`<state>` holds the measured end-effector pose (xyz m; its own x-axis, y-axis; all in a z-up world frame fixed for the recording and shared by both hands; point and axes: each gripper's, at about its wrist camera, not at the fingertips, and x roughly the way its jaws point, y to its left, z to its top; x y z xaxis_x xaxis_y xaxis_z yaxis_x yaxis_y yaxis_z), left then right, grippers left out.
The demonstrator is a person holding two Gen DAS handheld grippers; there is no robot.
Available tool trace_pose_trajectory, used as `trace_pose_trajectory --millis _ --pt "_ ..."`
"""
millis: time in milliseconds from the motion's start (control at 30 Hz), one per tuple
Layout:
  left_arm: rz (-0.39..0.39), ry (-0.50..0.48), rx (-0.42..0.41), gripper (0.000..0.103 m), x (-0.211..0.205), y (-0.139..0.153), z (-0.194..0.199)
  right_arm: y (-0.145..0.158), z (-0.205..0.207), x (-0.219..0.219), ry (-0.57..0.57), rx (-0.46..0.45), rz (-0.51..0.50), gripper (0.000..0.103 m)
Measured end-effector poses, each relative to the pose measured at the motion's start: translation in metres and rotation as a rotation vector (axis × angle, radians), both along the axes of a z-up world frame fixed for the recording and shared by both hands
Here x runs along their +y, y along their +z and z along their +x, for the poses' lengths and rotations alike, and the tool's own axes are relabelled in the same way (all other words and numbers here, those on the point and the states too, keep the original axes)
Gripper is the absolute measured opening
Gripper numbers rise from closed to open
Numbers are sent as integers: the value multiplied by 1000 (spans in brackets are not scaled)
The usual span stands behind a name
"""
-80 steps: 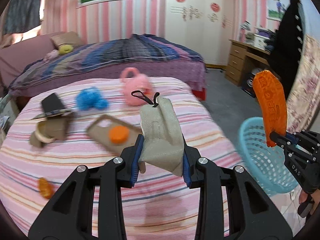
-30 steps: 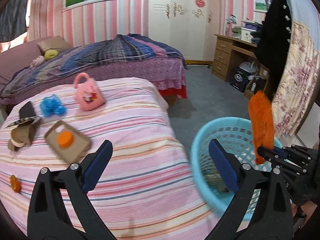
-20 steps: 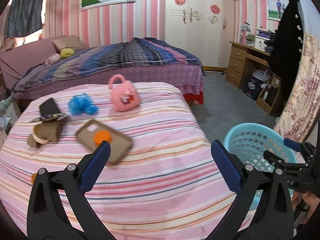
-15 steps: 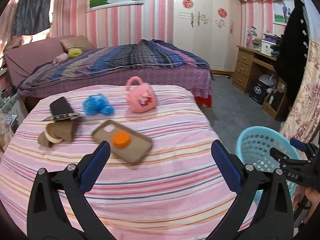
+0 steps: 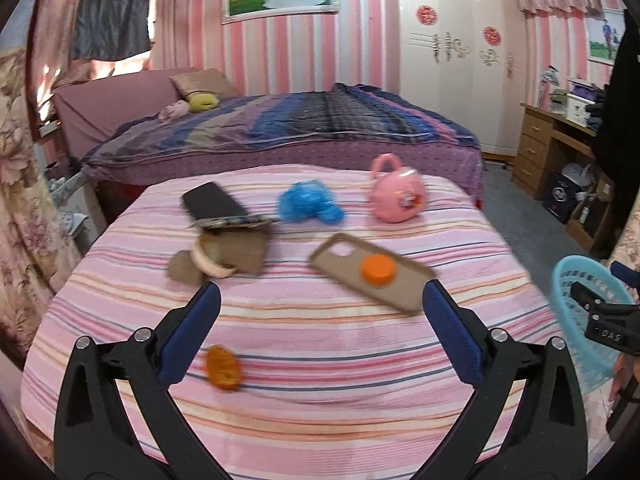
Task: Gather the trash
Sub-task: 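Move the left gripper to the orange peel and close on it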
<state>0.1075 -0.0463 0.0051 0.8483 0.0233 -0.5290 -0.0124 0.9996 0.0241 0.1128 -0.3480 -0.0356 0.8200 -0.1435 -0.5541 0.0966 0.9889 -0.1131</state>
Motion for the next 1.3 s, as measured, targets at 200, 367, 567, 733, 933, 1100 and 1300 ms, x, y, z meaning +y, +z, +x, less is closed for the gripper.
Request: trace_pose_trajectory --millis 200,367,567,733,933,1100,1300 --pt "31 59 27 98 43 -18 4 -2 7 29 50 13 63 98" --pt "-36 93 48 98 77 -31 6 -8 13 52 56 14 58 98" --pt "-32 94 122 98 97 -60 5 -14 23 57 32 29 144 98" --pt "-34 90 172 98 106 -74 4 -21 30 61 25 42 177 98" --pt "-103 45 224 97 109 -83 10 -23 38 72 13 67 173 98" --pt "-82 0 244 80 93 -89 17 -25 43 84 30 73 153 98" --pt "-51 -54 253 49 81 -90 21 -25 48 94 45 72 142 98"
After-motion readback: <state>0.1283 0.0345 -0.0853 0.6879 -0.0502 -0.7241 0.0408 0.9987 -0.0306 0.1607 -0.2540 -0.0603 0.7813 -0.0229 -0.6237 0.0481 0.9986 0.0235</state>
